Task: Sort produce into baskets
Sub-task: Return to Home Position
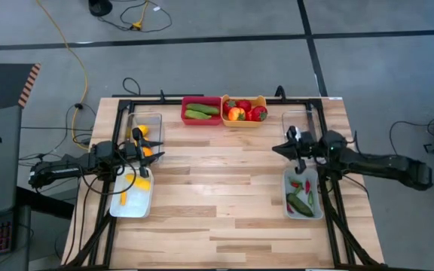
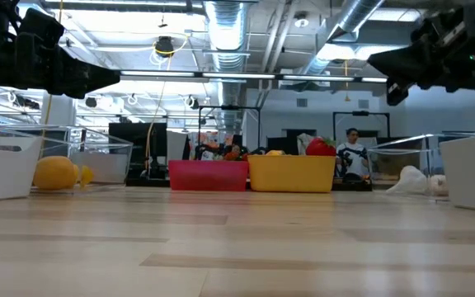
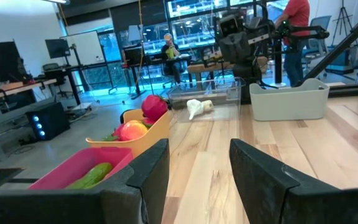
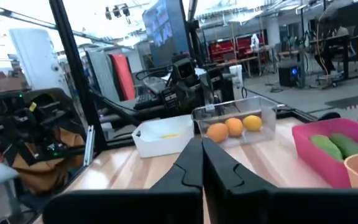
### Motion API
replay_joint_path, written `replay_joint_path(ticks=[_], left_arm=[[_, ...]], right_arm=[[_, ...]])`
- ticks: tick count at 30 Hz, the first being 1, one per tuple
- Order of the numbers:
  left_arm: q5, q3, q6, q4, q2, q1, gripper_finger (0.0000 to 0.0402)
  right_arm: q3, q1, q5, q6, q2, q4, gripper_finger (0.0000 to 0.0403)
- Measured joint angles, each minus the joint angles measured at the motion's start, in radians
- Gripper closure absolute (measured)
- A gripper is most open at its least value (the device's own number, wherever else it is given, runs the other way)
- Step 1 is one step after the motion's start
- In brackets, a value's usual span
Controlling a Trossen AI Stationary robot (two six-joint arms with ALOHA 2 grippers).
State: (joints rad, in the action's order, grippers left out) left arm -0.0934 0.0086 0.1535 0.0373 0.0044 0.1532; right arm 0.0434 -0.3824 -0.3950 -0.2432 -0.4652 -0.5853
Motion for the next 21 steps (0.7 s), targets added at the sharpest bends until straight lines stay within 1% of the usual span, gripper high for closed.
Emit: replay_joint_path(ticks=[3,5,10,15,17,21], left_arm=[[0.0,0.0,0.0,0.0,0.0,0.0,0.0243],[0.0,0.0,0.0,0.0,0.0,0.0,0.0243],[0.0,0.0,0.0,0.0,0.0,0.0,0.0243],[0.0,0.0,0.0,0.0,0.0,0.0,0.0243],[0.0,0.0,0.0,0.0,0.0,0.0,0.0243],[0.0,0.0,0.0,0.0,0.0,0.0,0.0243]], right_arm=[[-0.035,0.0,0.0,0.002,0.016,-0.024,0.0376],[-0.035,0.0,0.0,0.01,0.024,-0.001,0.0371],[-0.035,0.0,0.004,0.095,0.023,0.015,0.037],[-0.036,0.0,0.105,0.111,0.022,0.112,0.0373],[-0.036,0.0,0.136,0.15,0.022,0.142,0.0368],[-0.036,0.0,0.14,0.23,0.022,0.128,0.0355]])
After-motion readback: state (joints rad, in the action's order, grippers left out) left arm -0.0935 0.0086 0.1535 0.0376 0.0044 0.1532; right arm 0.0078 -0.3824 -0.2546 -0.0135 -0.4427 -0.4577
